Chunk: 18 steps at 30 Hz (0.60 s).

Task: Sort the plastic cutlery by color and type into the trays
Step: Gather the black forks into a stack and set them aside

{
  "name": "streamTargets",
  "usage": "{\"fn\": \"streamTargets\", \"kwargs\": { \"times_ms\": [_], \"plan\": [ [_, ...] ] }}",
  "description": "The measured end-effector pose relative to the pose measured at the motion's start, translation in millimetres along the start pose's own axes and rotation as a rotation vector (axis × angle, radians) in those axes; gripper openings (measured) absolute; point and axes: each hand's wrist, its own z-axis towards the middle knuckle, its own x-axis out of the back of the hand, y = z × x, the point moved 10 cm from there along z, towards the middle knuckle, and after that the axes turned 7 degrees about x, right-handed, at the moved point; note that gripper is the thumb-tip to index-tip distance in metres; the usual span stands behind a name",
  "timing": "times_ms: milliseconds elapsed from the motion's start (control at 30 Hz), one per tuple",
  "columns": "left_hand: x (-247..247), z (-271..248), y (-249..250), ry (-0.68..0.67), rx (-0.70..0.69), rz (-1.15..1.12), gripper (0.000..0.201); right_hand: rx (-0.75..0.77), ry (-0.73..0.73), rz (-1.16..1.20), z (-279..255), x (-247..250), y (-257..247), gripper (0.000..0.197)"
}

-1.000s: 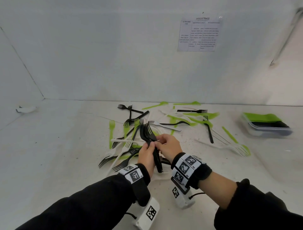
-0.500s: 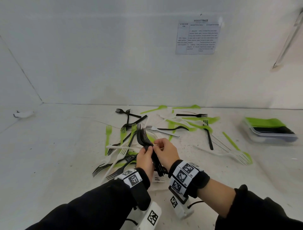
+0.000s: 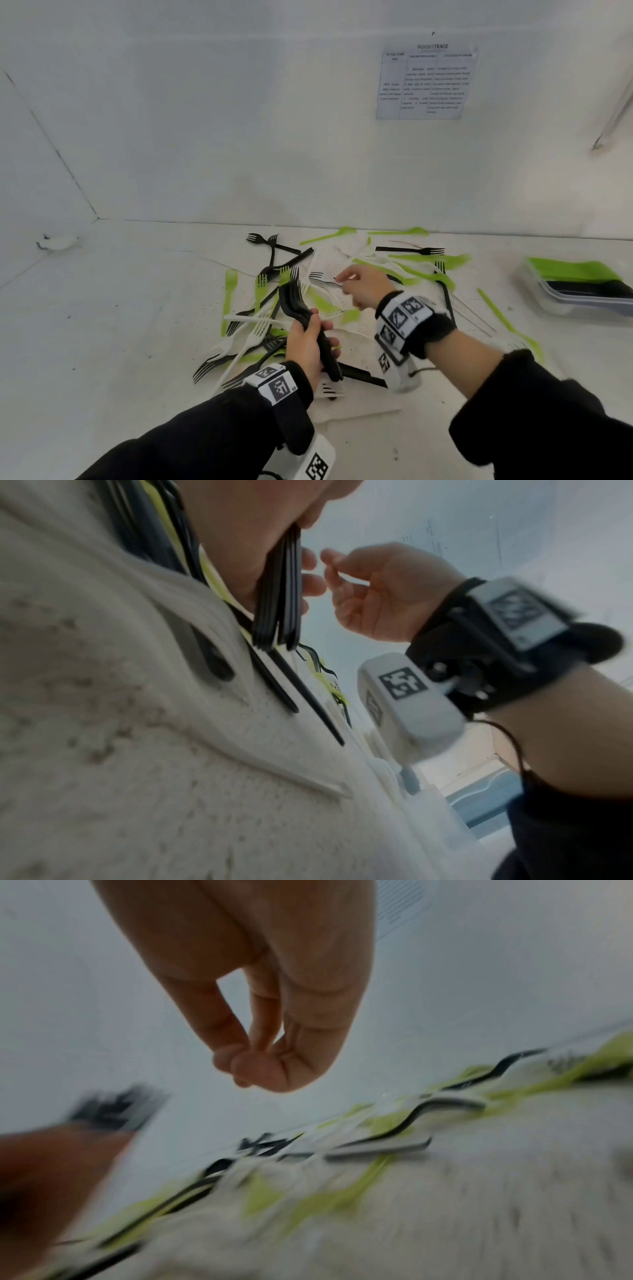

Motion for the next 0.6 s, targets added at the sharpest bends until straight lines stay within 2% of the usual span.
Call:
{"fn": "streamTargets", "kwargs": {
  "times_ms": [33,133,200,267,400,500,600],
  "plan": [
    [0,1,-1,0.001,0.01,-0.008,0.011,-0.026,0.021,-0.042,13,10,5,0.031],
    [-1,3,-4,0.009,0.042,-0.015,0.011,-0.073,-0.106,-0.214,47,11,26,0.05],
    [-1,4,-8,0.025,0.07,-0.017,0.011,-0.138,-0.163,-0.347,58,7,48,0.052],
    [-2,5,-11,0.036,0.089,-0.016,0.01,-0.082,-0.148,-0.539,68,7,54,0.045],
    [-4,7,-10,0.036,0.108,-0.021,0.01,-0.019,-0.089,-0.636,71,11,45,0.034],
    [-6,8,-10,0.034,0.103,-0.013,0.01,-0.074,-0.061,-0.617,72,17,50,0.031],
    [-7,7,-11,0.034,0.102,-0.006,0.009,-0.137,0.055,-0.456,74,37,55,0.009]
  ]
}}
